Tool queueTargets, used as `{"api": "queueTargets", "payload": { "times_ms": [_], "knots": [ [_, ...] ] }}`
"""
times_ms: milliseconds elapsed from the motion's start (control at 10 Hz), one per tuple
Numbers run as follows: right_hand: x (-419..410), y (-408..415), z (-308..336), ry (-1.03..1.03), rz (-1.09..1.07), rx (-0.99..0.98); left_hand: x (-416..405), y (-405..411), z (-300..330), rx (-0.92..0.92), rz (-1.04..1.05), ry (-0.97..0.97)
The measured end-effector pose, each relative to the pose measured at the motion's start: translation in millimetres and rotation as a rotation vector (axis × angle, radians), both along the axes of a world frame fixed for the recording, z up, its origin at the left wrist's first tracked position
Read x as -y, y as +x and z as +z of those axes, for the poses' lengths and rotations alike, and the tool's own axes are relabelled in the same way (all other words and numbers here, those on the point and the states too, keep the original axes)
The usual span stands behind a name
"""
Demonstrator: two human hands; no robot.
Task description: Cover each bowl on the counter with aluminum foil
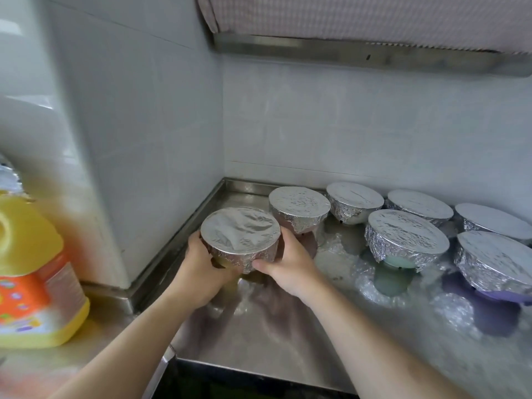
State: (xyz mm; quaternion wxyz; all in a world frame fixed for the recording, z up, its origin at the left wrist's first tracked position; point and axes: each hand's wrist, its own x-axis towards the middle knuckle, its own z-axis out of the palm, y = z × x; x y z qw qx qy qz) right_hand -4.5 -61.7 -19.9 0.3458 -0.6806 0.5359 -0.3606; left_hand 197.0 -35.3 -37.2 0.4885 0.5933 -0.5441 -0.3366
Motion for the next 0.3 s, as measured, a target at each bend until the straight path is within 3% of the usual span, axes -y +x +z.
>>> {"api": "queueTargets", "payload": {
  "times_ms": [300],
  "knots": [
    [-6, -15, -8, 0.047, -0.036, 0.076, -21, -6, 8, 0.036, 0.120, 0.016]
  ]
}}
